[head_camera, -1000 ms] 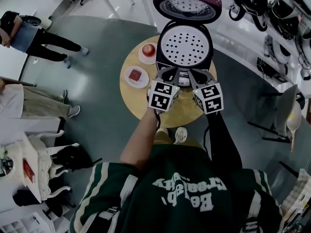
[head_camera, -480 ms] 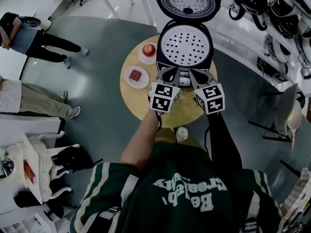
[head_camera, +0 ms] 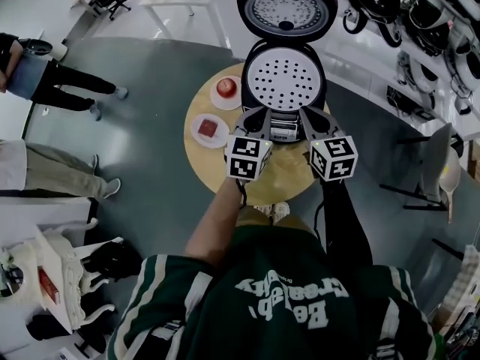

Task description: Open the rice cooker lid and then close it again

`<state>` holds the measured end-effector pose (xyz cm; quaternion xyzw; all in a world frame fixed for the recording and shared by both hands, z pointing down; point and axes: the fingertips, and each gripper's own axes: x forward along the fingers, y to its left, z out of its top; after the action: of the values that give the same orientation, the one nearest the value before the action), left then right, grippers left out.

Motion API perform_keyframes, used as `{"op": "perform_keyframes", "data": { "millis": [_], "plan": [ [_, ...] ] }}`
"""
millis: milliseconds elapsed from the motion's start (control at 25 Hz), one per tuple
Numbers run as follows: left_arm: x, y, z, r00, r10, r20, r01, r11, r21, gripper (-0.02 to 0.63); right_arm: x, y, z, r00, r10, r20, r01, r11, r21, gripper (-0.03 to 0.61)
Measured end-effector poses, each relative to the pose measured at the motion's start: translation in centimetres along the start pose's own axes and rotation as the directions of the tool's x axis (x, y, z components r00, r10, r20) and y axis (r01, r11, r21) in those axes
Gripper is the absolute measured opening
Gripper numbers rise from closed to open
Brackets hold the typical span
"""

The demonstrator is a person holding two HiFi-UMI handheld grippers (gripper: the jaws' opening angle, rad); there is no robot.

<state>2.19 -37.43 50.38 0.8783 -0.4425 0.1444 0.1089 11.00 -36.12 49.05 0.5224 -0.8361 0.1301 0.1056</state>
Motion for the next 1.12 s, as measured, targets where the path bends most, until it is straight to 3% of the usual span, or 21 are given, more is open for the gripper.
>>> {"op": "perform_keyframes", "data": {
  "millis": [240, 520, 680, 1120],
  "plan": [
    [-1.0, 2.2, 3.8, 0.997, -0.015, 0.072, 0.014, 1.0, 0.025, -0.005, 0.2, 0.6, 3.0, 0.996, -0.075, 0.05, 0.077, 0.996, -0.04, 0.005],
    [-2.5, 3.9, 8.7, 0.985, -0.031, 0.169, 0.022, 0.998, 0.058, -0.005, -1.4, -0.4, 7.6, 0.975, -0.148, 0.163, 0.148, 0.989, 0.012, 0.005],
    [-3.0, 4.8, 11.6, 0.977, -0.039, 0.209, 0.025, 0.997, 0.069, -0.005, -2.0, -1.6, 10.7, 0.961, -0.186, 0.205, 0.192, 0.981, -0.01, 0.006],
    [-0.8, 7.9, 21.0, 0.955, -0.02, 0.295, -0.014, 0.994, 0.112, -0.005, -0.2, -5.8, 20.6, 0.942, -0.186, 0.278, 0.22, 0.971, -0.095, 0.012]
  ]
}}
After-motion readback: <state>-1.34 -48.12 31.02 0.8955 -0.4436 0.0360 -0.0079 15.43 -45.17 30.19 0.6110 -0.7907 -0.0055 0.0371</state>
